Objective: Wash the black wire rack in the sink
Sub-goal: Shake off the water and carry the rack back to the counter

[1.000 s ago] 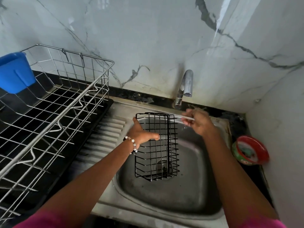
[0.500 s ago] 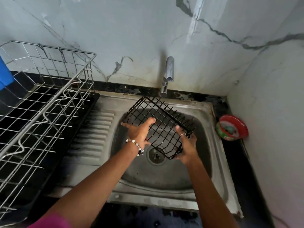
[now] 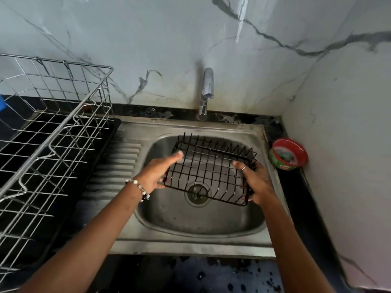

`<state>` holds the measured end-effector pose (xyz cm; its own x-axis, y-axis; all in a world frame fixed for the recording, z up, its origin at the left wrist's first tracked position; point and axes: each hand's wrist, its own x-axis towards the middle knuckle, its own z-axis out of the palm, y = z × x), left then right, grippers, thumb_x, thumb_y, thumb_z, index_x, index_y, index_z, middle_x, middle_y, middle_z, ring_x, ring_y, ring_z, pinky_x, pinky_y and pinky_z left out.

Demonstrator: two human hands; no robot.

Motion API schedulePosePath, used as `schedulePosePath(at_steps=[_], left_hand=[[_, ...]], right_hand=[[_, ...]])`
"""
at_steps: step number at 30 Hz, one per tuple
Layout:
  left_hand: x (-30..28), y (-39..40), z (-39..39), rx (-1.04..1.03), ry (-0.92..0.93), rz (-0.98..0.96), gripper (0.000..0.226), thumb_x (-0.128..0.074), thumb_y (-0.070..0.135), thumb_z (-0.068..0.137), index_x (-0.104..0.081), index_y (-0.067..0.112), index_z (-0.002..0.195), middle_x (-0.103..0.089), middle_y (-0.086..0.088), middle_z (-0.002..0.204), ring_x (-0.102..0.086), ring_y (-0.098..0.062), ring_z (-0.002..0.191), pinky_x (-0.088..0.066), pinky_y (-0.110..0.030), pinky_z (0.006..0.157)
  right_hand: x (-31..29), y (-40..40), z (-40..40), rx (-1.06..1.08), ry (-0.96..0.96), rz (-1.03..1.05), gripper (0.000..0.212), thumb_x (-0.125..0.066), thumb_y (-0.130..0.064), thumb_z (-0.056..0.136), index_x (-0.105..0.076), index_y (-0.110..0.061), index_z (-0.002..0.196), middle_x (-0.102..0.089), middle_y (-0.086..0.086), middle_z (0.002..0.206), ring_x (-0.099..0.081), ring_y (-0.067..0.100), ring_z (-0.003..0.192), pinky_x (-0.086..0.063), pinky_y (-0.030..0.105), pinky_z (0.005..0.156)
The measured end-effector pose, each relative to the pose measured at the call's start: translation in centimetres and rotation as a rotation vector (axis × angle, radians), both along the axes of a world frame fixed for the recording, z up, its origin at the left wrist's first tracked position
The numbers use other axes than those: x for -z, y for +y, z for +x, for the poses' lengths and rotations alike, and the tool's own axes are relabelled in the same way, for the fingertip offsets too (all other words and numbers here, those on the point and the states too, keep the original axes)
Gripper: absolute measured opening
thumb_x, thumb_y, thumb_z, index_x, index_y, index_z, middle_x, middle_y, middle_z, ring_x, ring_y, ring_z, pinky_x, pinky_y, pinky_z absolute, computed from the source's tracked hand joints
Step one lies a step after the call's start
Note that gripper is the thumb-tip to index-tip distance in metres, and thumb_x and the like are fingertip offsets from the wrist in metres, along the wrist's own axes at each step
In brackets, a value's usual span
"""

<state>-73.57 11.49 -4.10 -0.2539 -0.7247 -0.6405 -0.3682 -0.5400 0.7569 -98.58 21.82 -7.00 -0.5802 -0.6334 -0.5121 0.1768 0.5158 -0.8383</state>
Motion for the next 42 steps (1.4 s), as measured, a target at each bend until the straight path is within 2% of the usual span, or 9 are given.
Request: schedulePosePath(at_steps=[4, 10, 15, 19, 23, 28, 32, 38, 42], left_hand=[[-0.1, 0.6, -1.3, 0.024, -0.156, -0.082, 0.102, -0.076, 0.076, 0.054, -0.055, 0.013, 0.131, -0.057, -0.004, 0.131, -0.058, -0.031, 0.117, -0.047, -0.044, 0.095], [-1.0, 0.7, -1.1, -0.097, -0.073, -0.372, 0.121, -0.071, 0.087, 0.042, -0.041, 0.024, 0.141, -0.05, -0.002, 0.144, -0.049, -0.027, 0.13, -0.042, -0.045, 0.106], [1.2, 1.3, -0.8, -0.13, -0.134, -0.152, 0.143, -0.072, 0.088, 0.028, -0.033, 0.018, 0.147, -0.048, -0.01, 0.144, -0.051, -0.033, 0.128, -0.043, -0.053, 0.103], [0.4, 1.3, -0.8, -0.12, -0.086, -0.18, 0.137, -0.076, 0.081, 0.041, -0.022, 0.022, 0.153, -0.04, -0.007, 0.152, -0.049, -0.033, 0.131, -0.041, -0.053, 0.107], [-0.1, 1.3, -1.2, -0.157, -0.116, -0.349, 0.135, -0.068, 0.09, 0.038, -0.029, 0.025, 0.149, -0.04, 0.0, 0.152, -0.045, -0.027, 0.135, -0.038, -0.048, 0.111], [1.2, 2.1, -1.1, -0.167, -0.134, -0.185, 0.126, -0.08, 0.078, 0.048, -0.037, 0.011, 0.145, -0.047, -0.008, 0.147, -0.048, -0.027, 0.131, -0.043, -0.041, 0.107], [1.2, 2.2, -0.9, -0.167, -0.101, -0.263, 0.124, -0.081, 0.069, 0.057, -0.023, 0.014, 0.153, -0.036, -0.007, 0.155, -0.039, -0.026, 0.138, -0.037, -0.041, 0.112], [0.9, 2.2, -1.3, -0.205, -0.158, -0.178, 0.115, -0.079, 0.071, 0.055, -0.04, 0.009, 0.143, -0.049, -0.009, 0.145, -0.048, -0.028, 0.13, -0.042, -0.039, 0.102], [1.0, 2.7, -1.6, -0.226, -0.124, -0.253, 0.114, -0.079, 0.072, 0.056, -0.039, 0.011, 0.145, -0.05, -0.005, 0.144, -0.05, -0.026, 0.129, -0.037, -0.028, 0.095]], right_hand=[[-0.2, -0.7, 0.5, -0.033, 0.052, -0.032, 0.111, -0.079, -0.076, 0.025, -0.05, -0.037, 0.125, -0.059, 0.002, 0.109, -0.058, 0.026, 0.077, -0.048, 0.041, 0.063], [-3.2, -0.4, 0.5, -0.037, 0.234, -0.216, 0.102, -0.077, -0.07, 0.051, -0.032, -0.047, 0.139, -0.042, -0.008, 0.147, -0.04, 0.018, 0.134, -0.04, 0.048, 0.104], [-0.8, -1.0, 0.4, -0.095, 0.141, -0.041, 0.11, -0.078, -0.079, 0.028, -0.05, -0.04, 0.127, -0.061, 0.002, 0.128, -0.061, 0.033, 0.112, -0.055, 0.048, 0.075], [-3.7, -0.6, 0.9, -0.089, 0.209, -0.069, 0.087, -0.08, -0.064, 0.05, -0.051, -0.039, 0.127, -0.059, -0.002, 0.128, -0.059, 0.027, 0.112, -0.055, 0.037, 0.064], [-4.1, -0.7, 0.1, -0.015, 0.174, -0.205, 0.082, -0.08, -0.043, 0.069, -0.041, -0.03, 0.14, -0.047, -0.013, 0.125, -0.048, 0.013, 0.114, -0.046, 0.032, 0.082], [-1.2, -0.5, 0.6, -0.084, 0.143, -0.04, 0.103, -0.08, -0.074, 0.03, -0.056, -0.036, 0.122, -0.065, 0.005, 0.122, -0.064, 0.032, 0.105, -0.057, 0.046, 0.068], [-2.0, -0.3, 0.6, -0.053, 0.155, -0.082, 0.106, -0.082, -0.072, 0.034, -0.05, -0.036, 0.129, -0.059, -0.001, 0.13, -0.062, 0.026, 0.109, -0.056, 0.037, 0.066], [-1.6, -0.2, 1.2, -0.075, 0.064, -0.01, 0.096, -0.081, -0.072, 0.036, -0.057, -0.036, 0.121, -0.06, -0.001, 0.107, -0.058, 0.025, 0.086, -0.049, 0.03, 0.05], [-1.5, 0.0, 0.7, -0.045, 0.103, -0.104, 0.099, -0.081, -0.071, 0.037, -0.053, -0.038, 0.126, -0.061, 0.0, 0.128, -0.061, 0.019, 0.096, -0.052, 0.031, 0.059]])
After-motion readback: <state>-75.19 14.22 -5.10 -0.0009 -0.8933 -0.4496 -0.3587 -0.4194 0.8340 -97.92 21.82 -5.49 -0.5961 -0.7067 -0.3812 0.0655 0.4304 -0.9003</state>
